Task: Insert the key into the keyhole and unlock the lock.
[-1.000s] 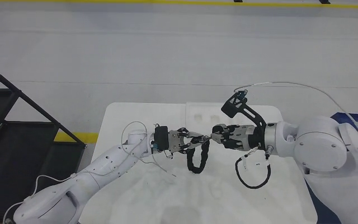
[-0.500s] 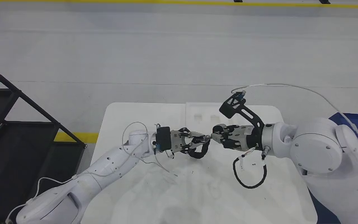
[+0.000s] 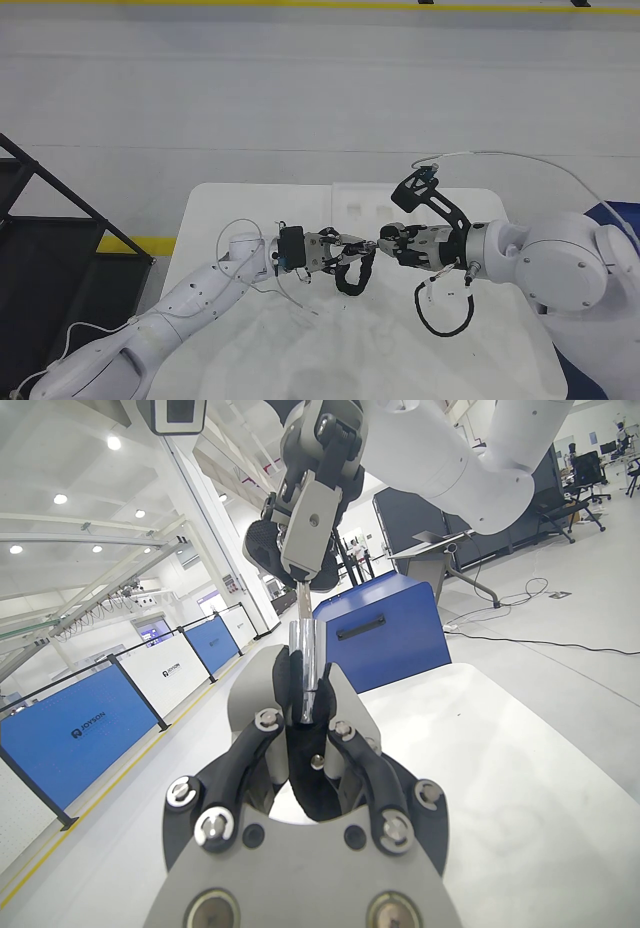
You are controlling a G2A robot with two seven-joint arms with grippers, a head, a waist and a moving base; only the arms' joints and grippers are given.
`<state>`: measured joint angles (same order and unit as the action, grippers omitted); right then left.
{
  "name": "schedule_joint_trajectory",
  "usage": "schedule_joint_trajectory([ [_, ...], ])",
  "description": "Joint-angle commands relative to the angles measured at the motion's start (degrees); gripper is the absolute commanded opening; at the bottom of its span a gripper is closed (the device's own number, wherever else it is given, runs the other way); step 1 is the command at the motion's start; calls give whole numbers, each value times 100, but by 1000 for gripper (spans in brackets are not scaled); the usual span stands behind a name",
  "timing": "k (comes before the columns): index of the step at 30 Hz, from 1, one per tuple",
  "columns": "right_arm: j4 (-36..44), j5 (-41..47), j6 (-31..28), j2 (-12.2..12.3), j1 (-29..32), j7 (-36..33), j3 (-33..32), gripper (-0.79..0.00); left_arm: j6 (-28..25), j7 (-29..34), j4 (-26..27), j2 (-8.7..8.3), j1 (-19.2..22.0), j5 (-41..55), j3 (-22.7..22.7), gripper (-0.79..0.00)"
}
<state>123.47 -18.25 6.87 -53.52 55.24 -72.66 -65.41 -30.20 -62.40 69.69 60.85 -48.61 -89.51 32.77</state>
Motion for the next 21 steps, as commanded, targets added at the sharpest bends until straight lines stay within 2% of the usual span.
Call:
schedule_joint_trajectory([
  [1, -1, -18, 11, 2, -3, 4, 6, -785, -7, 9, 7, 6, -21, -14, 32, -785],
  [21, -2, -267, 102, 21, -111, -98, 144, -785, -72, 190, 178, 41, -202, -231, 362, -785],
])
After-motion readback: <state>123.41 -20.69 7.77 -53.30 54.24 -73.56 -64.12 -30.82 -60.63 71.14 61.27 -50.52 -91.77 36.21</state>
